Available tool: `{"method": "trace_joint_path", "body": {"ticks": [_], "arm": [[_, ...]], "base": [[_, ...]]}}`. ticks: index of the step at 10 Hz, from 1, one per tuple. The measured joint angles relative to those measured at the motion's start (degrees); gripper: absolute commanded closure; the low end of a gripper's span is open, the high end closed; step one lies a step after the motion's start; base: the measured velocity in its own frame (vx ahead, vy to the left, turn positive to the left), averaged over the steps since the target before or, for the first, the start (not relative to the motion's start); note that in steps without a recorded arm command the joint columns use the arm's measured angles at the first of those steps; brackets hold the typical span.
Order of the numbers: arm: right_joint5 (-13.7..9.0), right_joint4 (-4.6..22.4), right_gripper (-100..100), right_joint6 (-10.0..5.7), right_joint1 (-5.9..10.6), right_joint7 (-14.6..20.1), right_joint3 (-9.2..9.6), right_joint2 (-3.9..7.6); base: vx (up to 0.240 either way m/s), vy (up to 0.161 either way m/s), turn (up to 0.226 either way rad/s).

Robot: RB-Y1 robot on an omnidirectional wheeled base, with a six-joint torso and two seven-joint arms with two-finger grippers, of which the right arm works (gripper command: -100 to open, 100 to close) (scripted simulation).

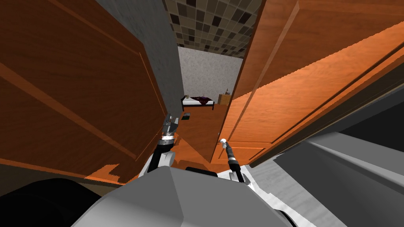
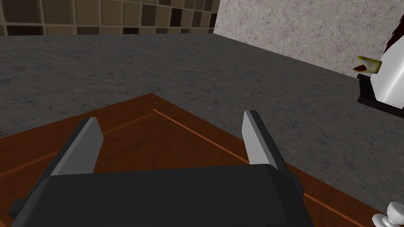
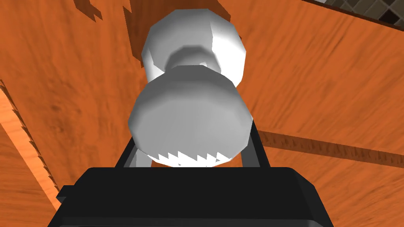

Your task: Push the door open

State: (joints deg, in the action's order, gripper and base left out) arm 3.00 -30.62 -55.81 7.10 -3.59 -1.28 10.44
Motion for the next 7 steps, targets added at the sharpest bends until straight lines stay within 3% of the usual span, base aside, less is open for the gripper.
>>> {"method": "trace_joint_path", "body": {"ticks": [7], "arm": [[-3.7,2.0,100,0.39,2.00,10.0,1.78,-1.17]], "base": [[0.054,0.006,-0.042]]}}
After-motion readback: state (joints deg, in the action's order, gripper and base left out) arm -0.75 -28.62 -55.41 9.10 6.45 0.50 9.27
